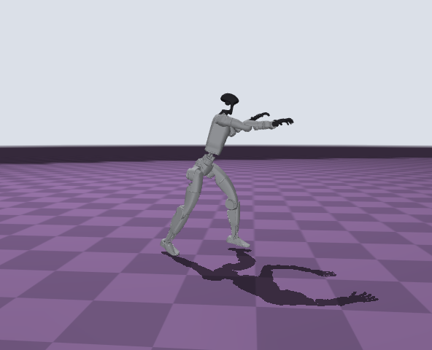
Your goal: Kungfu
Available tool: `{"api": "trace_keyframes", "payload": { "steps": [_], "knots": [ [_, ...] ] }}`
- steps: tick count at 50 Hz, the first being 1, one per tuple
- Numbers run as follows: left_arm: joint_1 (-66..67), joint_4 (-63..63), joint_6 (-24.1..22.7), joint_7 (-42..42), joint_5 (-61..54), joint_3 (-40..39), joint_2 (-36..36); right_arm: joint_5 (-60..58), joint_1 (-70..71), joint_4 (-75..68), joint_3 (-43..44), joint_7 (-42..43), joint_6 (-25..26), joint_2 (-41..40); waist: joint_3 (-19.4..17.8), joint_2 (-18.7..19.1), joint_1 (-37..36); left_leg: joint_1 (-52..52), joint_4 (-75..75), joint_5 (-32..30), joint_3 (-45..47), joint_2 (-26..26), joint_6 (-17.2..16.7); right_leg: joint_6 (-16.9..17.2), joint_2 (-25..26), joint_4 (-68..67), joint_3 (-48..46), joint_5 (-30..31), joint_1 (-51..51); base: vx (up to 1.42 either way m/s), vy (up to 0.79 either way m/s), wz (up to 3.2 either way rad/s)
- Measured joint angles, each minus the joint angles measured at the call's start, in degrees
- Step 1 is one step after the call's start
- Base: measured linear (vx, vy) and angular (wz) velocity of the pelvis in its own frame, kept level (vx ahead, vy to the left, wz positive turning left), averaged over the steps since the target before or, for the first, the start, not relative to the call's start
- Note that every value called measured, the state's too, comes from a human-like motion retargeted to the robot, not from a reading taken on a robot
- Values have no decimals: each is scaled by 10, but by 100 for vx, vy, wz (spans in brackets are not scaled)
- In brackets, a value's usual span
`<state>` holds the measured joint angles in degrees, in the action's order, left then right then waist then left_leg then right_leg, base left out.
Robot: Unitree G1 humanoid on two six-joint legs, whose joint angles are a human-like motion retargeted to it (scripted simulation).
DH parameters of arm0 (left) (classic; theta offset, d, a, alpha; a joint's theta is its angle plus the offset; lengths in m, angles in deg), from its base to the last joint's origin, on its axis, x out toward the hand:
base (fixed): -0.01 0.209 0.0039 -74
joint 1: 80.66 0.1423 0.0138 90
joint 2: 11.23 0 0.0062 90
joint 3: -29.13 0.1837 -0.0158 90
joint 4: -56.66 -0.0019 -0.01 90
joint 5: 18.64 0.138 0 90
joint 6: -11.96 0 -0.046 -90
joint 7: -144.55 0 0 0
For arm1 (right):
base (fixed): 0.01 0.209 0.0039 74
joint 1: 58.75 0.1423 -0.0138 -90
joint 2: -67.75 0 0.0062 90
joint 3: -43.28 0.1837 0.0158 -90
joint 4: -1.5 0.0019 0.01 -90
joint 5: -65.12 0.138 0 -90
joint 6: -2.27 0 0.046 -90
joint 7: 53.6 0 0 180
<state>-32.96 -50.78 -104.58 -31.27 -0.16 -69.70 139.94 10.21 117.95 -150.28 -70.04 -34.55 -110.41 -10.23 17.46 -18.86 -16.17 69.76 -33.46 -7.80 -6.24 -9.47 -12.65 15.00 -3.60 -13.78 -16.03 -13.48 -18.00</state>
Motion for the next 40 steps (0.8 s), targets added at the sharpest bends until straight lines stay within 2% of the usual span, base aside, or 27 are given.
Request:
{"api": "trace_keyframes", "payload": {
  "steps": [4,7,10,13,17,20,22,27,32,35,38,40],
  "knots": [
    [-172,-20,5,-66,29,225,-27,6,15,92,-43,-41,-19,-36,-2,43,25,1,-3,9,25,-33,7,0,-10,-2,22,10,-22,-31,21,-115],
    [-245,-53,-10,-85,58,313,-41,5,30,157,-75,-47,-32,-57,-9,62,46,-5,-5,19,60,-63,16,0,-24,-5,53,17,-47,-34,21,-146],
    [-275,-70,-29,-92,48,353,-56,-4,28,208,-84,-46,-42,-77,-19,66,57,-23,-5,32,111,-91,29,0,-50,-7,83,30,-77,-34,25,-162],
    [-275,-57,-44,-90,58,360,-57,-4,8,236,-84,-54,-35,-89,-30,57,62,-54,-1,44,167,-95,43,0,-109,1,77,46,-107,-33,26,-155],
    [-257,-24,-37,-46,73,364,-43,-1,-13,257,-90,-50,-34,-90,-41,46,69,-106,15,53,258,-108,54,-7,-190,6,34,85,-148,-33,23,-149],
    [-244,-8,-29,-24,61,365,-28,15,-20,277,-97,-38,-32,-90,-41,58,72,-138,38,45,309,-138,52,-82,-225,-20,-16,88,-186,-39,6,-187],
    [-236,-3,-28,-28,67,358,-25,13,-28,285,-96,-47,-31,-97,-35,68,77,-154,47,39,331,-159,46,-104,-245,-20,-67,94,-195,-38,-10,-176],
    [-203,18,-16,-32,75,350,-22,1,-39,302,-106,-80,-21,-91,-27,94,103,-208,91,8,373,-184,27,-91,-252,-37,-64,127,-240,-36,-32,-123],
    [-155,39,3,7,96,330,-36,-6,-62,318,-110,-93,-14,-82,-23,142,130,-263,154,-44,399,-222,2,-91,-199,-131,19,121,-328,-38,-40,-121],
    [-112,46,13,10,101,310,-71,4,-86,327,-120,-111,-1,-76,-21,159,148,-298,180,-71,428,-234,-17,-72,-175,-191,53,96,-375,-33,-55,-86],
    [-77,61,24,-5,126,298,-136,27,-130,346,-123,-132,17,-48,-6,158,185,-292,217,-118,415,-187,-23,-53,-192,-256,83,51,-444,-35,-58,22],
    [-62,69,29,-12,149,304,-187,36,-180,362,-111,-135,23,-29,5,152,211,-281,235,-151,391,-151,-23,-52,-206,-295,103,25,-492,-38,-52,54]
  ]
}}
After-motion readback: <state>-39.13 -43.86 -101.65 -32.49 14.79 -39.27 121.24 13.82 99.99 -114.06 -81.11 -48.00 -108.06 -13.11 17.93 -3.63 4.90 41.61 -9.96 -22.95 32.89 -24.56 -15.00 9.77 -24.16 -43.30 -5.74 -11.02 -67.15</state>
